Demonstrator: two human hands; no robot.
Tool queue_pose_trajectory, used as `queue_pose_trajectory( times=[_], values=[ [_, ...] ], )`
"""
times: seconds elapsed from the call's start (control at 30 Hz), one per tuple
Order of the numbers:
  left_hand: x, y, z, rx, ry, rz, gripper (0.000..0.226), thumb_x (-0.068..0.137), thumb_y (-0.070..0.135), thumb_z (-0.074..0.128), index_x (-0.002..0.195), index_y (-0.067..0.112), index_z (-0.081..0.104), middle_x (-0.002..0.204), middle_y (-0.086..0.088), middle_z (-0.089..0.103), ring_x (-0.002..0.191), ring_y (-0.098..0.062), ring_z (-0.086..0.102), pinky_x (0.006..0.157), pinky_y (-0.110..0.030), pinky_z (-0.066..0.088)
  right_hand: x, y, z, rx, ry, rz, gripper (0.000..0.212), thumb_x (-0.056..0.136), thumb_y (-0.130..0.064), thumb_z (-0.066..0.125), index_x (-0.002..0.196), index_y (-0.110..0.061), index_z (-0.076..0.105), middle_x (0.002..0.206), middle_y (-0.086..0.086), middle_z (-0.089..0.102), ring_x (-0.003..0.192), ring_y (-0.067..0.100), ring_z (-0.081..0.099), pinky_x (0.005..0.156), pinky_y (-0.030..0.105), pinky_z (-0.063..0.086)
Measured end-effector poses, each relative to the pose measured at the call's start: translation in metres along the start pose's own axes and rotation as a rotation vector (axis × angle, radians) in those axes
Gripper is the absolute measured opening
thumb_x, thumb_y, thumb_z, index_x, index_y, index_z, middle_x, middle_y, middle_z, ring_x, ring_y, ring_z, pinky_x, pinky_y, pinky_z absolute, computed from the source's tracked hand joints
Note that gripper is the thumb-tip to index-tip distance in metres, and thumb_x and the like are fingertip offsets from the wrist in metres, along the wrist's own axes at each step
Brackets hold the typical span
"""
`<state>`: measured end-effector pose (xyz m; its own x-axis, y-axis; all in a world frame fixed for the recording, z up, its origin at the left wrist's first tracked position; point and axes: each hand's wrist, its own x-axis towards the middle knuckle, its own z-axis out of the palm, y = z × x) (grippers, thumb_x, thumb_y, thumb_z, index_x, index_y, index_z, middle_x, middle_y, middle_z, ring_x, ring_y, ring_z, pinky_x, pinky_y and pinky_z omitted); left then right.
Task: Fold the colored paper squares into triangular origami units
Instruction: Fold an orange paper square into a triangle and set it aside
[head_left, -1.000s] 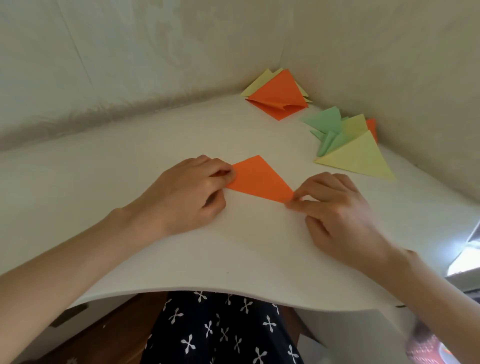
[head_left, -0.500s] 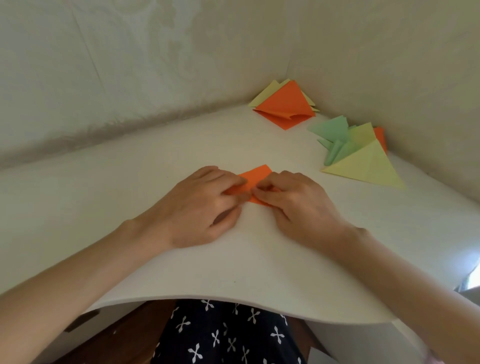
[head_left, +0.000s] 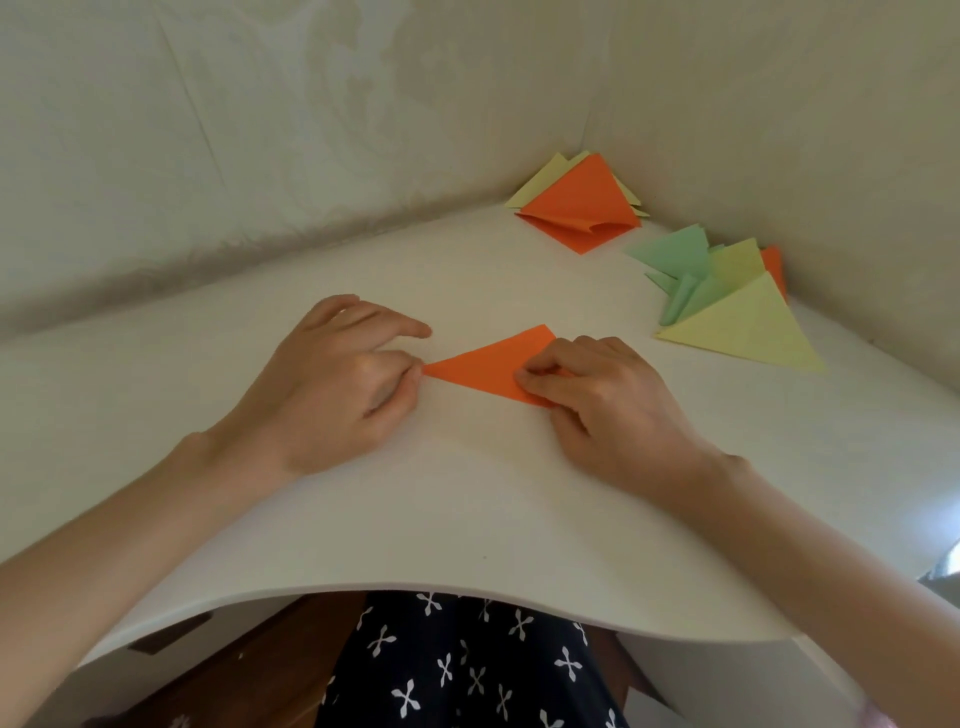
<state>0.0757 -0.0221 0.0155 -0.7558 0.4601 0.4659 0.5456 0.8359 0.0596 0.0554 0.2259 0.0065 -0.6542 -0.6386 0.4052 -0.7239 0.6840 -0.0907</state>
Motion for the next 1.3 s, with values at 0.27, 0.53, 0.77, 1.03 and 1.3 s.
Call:
queue_pose_trajectory(
  times=[0.27, 0.53, 0.77, 1.03, 1.3],
  values=[
    [0.014, 0.029, 0.019, -0.174, -0.11, 0.041, 0.038, 0.091, 0.032, 0.039, 0.097, 0.019, 0.075, 0.106, 0.007, 0.069, 0.09, -0.016, 0.065, 0.07, -0.03, 0.054, -0.005, 0.003, -0.006, -0.068, -0.051, -0.061, 0.043, 0.08, -0.01, 0.039, 0.107, -0.017, 0.071, 0.1, 0.01, 0.067, 0.075, 0.031, 0.063, 0.077, 0.037, 0.044],
    [0.013, 0.031, 0.018, -0.141, -0.065, 0.056, 0.038, 0.092, 0.03, 0.04, 0.089, 0.017, 0.076, 0.103, 0.008, 0.069, 0.087, -0.013, 0.064, 0.061, -0.025, 0.051, -0.034, 0.021, -0.032, -0.109, 0.055, -0.187, 0.045, 0.086, 0.0, 0.028, 0.078, -0.009, 0.072, 0.087, 0.005, 0.068, 0.073, 0.029, 0.055, 0.071, 0.038, 0.042],
    [0.045, 0.046, 0.022, -0.049, -0.174, -0.217, 0.04, 0.087, 0.059, 0.038, 0.082, 0.021, 0.052, 0.091, 0.011, 0.052, 0.087, -0.011, 0.048, 0.06, -0.028, 0.036, 0.024, 0.034, -0.029, 0.258, -0.06, 0.524, 0.03, 0.095, -0.02, 0.049, 0.123, -0.021, 0.059, 0.119, 0.001, 0.054, 0.112, 0.018, 0.045, 0.091, 0.023, 0.033],
    [0.054, 0.044, 0.028, -0.325, -0.296, -0.442, 0.063, 0.073, 0.059, 0.065, 0.123, 0.026, 0.046, 0.114, 0.008, 0.04, 0.102, -0.008, 0.034, 0.081, -0.022, 0.03, 0.036, 0.033, -0.013, 0.267, -0.28, 0.429, 0.031, 0.088, -0.035, 0.059, 0.117, -0.026, 0.054, 0.123, -0.002, 0.041, 0.114, 0.018, 0.033, 0.102, 0.035, 0.03],
    [0.058, 0.046, 0.031, -0.323, -0.274, -0.528, 0.056, 0.065, 0.06, 0.069, 0.109, 0.031, 0.05, 0.098, 0.01, 0.041, 0.095, -0.009, 0.034, 0.077, -0.025, 0.028, 0.037, 0.03, -0.008, 0.513, -0.14, 0.472, 0.022, 0.084, -0.014, 0.066, 0.091, -0.027, 0.049, 0.094, -0.012, 0.05, 0.09, 0.006, 0.043, 0.076, 0.008, 0.034]
  ],
)
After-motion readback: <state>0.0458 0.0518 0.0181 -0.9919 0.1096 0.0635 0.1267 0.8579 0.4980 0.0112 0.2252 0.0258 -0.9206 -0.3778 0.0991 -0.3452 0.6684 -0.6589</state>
